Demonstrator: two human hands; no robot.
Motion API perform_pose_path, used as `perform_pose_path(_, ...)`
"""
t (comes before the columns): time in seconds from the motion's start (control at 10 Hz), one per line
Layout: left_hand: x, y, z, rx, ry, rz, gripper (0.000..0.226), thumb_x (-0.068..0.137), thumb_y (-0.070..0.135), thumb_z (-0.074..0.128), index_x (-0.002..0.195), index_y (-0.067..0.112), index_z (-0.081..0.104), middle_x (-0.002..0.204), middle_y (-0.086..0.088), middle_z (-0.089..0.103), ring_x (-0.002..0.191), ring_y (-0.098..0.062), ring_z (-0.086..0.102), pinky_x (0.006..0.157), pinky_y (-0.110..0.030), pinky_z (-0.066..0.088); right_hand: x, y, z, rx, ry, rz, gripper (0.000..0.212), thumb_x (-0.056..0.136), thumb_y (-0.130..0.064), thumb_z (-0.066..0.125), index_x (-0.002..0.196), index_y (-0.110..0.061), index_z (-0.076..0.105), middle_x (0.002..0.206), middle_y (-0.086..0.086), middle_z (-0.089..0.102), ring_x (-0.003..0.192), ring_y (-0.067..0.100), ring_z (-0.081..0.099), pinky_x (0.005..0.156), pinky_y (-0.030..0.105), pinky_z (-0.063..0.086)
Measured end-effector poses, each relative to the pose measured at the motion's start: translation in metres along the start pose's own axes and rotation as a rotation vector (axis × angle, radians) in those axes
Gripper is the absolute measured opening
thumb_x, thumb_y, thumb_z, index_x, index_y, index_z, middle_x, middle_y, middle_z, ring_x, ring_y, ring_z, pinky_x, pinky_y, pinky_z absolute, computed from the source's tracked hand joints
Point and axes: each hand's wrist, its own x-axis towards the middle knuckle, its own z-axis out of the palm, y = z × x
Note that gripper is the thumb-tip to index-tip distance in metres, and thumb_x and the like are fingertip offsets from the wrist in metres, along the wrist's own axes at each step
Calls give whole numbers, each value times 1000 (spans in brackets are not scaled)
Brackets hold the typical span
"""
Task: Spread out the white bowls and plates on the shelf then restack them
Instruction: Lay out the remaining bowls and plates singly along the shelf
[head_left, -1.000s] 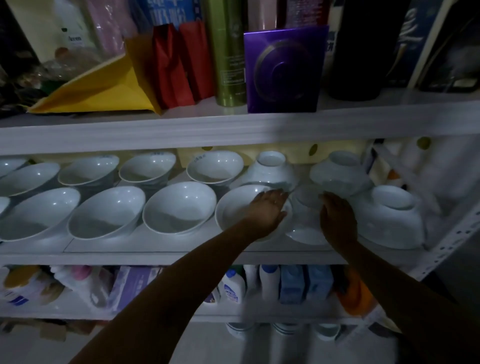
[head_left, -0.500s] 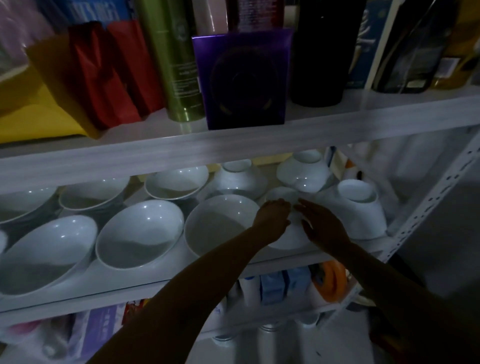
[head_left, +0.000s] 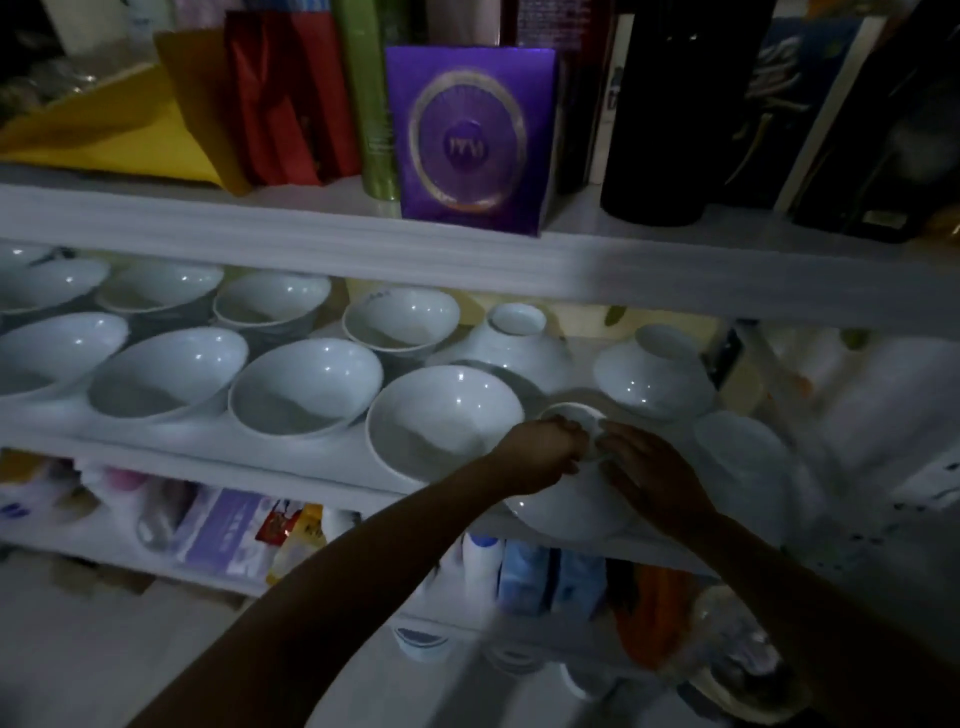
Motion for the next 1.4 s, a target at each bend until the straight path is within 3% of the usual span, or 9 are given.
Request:
perform_pose_path(0.3, -3, 44, -44, -709, 88, -326, 3, 91, 3, 56, 89, 1, 54, 84, -10, 56, 73, -2, 55, 69, -12, 43, -8, -3, -42, 1074, 21, 596, 39, 93, -38, 49, 125, -17, 58, 122, -7, 58, 114, 5, 55, 97, 22, 41)
perform_pose_path(0.4, -2, 52, -54, -1117, 176, -546, 12, 94, -3, 46, 88, 4, 54, 75, -2, 50, 65, -1, 50, 61, -9, 40, -14, 16, -59, 1243, -82, 475, 67, 89, -59, 39, 133, -12, 55, 135, 10, 57, 129, 19, 51, 109, 33, 40)
perform_pose_path(0.5, -2, 46, -53, -1573, 144, -819, 16, 95, 7, 45, 88, 10, 58, 79, -4, 57, 70, -15, 54, 65, -24, 48, -19, 15, -67, 1421, -17, 604, 50, 106, -22, 23, 147, 5, 20, 126, -18, 62, 130, 15, 49, 106, 13, 36)
perform_pose_path(0.6, -2, 43, -55, -1765, -18, -957, 15, 96, 18, 48, 92, 8, 59, 82, -8, 60, 74, -20, 54, 66, -34, 49, -15, 16, -57, 1757, -134, 1052, 45, 101, -35, 36, 143, -20, 40, 125, -7, 63, 116, 23, 55, 93, 33, 49)
perform_pose_path(0.7, -1, 39, -57, -1763, -22, -977, 24, 94, 29, 52, 93, 9, 64, 72, -7, 70, 69, -21, 62, 65, -32, 53, -14, 18, -50, 1513, -130, 1092, 50, 97, -49, 39, 138, -23, 47, 135, 9, 55, 114, 32, 54, 94, 48, 46)
perform_pose_path(0.9, 3, 13, -62, -1737, 197, -1034, 68, 98, 56, 21, 132, 4, 50, 125, -13, 60, 103, -28, 58, 85, -39, 47, -5, 14, -47, 1496, -12, 1214, 52, 97, -43, 42, 142, -17, 40, 139, 15, 48, 107, 32, 51, 84, 48, 47)
perform_pose_path(1.0, 7, 11, -65, -1655, 238, -953, 61, 101, 49, 20, 109, 4, 60, 110, -11, 62, 87, -18, 57, 78, -29, 47, -1, 5, -45, 1546, 82, 1306, 53, 97, -38, 46, 144, -15, 37, 142, 17, 46, 117, 37, 49, 81, 48, 47)
perform_pose_path(1.2, 12, 10, -58, -1530, 233, -900, 57, 100, 46, 30, 139, 8, 43, 140, -10, 50, 117, -24, 54, 92, -31, 41, 5, -8, -48, 1655, 159, 1266, 47, 98, -29, 45, 142, -15, 36, 129, 13, 50, 89, 30, 56, 43, 39, 54)
perform_pose_path(1.4, 22, 12, -39, -1372, 169, -911, 62, 93, 55, 40, 139, 13, 43, 137, -11, 52, 124, -29, 50, 110, -42, 38, 4, -6, -47, 1591, 168, 1315, 40, 98, -29, 48, 134, -12, 44, 118, 10, 55, 78, 23, 57, 45, 37, 55)
